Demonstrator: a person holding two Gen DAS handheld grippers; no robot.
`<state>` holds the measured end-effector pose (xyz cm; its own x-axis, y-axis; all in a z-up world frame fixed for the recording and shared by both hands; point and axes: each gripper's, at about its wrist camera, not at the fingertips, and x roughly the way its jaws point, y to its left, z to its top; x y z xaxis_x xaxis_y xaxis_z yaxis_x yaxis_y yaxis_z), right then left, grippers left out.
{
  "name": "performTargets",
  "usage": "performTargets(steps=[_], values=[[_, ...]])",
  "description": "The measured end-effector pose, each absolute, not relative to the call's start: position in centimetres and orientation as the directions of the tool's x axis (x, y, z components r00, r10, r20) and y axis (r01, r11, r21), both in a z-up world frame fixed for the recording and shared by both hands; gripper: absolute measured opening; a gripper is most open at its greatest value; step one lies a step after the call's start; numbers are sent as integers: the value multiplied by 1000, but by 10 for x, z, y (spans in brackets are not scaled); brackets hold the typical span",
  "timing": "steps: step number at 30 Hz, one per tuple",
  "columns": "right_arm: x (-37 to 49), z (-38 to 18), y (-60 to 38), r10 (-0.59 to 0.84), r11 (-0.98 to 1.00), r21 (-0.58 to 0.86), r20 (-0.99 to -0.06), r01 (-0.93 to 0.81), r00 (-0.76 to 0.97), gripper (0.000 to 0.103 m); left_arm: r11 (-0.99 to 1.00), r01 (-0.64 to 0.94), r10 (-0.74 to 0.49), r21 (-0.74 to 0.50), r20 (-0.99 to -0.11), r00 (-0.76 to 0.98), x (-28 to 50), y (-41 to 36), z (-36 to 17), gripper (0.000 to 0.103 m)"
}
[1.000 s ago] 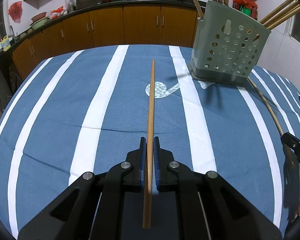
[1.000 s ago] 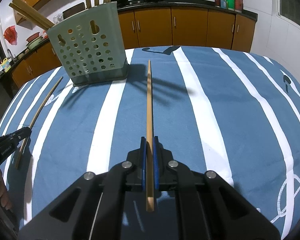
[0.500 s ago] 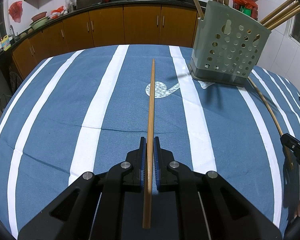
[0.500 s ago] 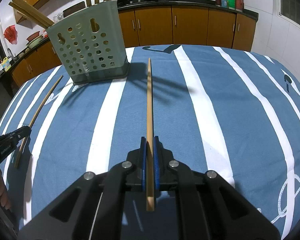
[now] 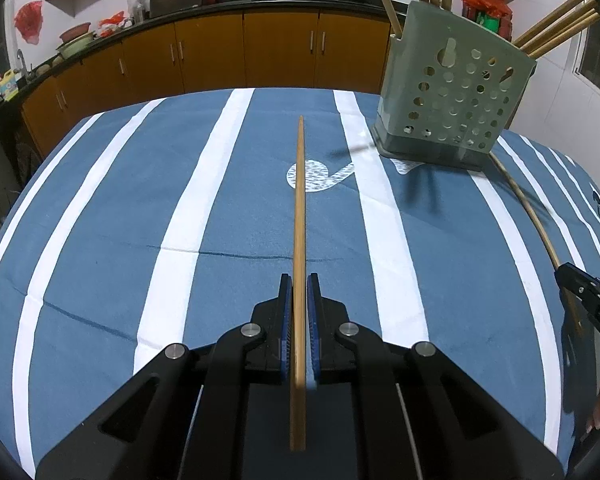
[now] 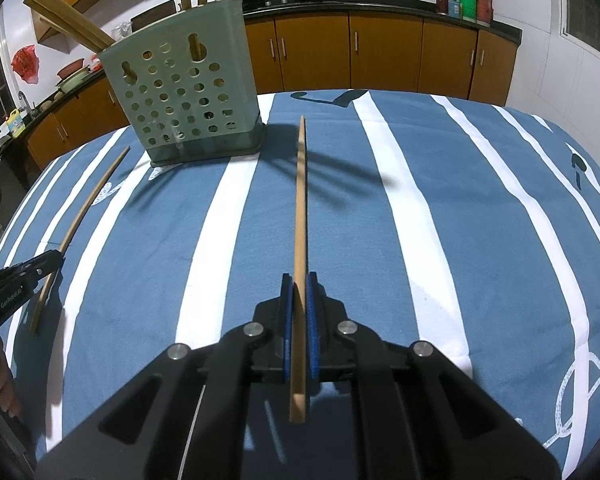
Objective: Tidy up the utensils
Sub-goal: 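Lift the chopsticks with both tools and lower them into the holder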
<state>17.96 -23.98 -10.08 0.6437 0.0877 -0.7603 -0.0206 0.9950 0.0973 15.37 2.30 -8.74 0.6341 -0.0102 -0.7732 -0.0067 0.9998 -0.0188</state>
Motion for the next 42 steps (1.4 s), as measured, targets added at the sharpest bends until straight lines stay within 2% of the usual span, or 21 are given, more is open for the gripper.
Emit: performTargets(steps=[33,42], values=[[176,-91,-242,83,996,92,-743,-21,664,8,999,18,-34,-29,-758,652,150,26,-76,8],[171,-37,-255,85,993,119,-637,-11,766,8,997,14,-57,-70,-666,744,146,39,-31,8]])
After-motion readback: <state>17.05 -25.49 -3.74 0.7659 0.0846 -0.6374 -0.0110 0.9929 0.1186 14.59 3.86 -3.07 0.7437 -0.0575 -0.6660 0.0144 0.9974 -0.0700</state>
